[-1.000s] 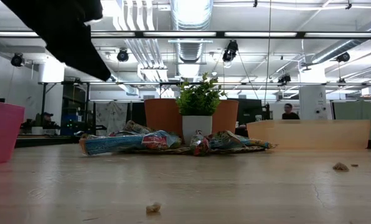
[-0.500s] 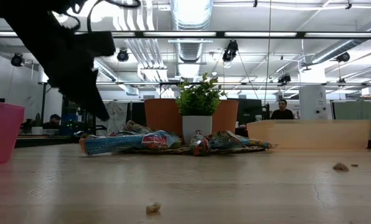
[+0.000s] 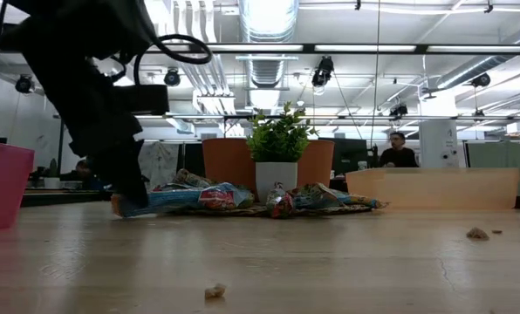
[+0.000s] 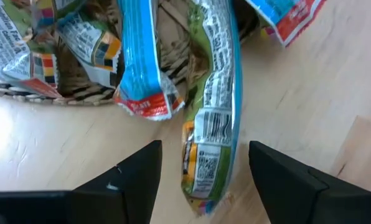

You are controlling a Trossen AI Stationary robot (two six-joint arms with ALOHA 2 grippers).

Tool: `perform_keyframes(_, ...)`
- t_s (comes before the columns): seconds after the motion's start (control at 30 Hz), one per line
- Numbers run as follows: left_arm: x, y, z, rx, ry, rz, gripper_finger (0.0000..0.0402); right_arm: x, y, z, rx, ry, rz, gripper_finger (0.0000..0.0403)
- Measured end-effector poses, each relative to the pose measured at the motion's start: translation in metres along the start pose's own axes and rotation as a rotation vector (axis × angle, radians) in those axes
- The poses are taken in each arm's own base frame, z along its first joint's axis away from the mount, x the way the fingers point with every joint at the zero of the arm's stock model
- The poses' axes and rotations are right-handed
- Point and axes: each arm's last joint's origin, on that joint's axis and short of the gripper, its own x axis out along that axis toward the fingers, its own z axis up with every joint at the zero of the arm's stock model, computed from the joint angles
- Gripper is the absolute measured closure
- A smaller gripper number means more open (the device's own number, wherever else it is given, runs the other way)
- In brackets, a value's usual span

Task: Pick and place Granola Bars by type
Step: Put the orange granola bar into the orange bin

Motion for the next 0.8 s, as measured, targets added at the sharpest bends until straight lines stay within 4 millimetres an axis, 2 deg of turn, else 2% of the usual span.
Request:
perform_keyframes(0.2, 0.004, 0.005, 0.003, -0.022, 0.018, -0.001, 0.0200, 0.000, 0.000, 0.000, -0.003, -0.001, 0.000, 0.0126)
perform_keyframes(0.6, 0.012, 0.006, 0.003, -0.037, 0.064, -0.032, 0.0286, -0.004, 0.000, 0.001, -0.010, -0.012, 0.000, 0.0150)
perform_keyframes(0.8, 0.012, 0.006, 0.003, -0.039, 0.063, -0.034, 0.0350, -0.008, -0.001, 0.003, -0.021, -0.026, -0.002, 0.0157)
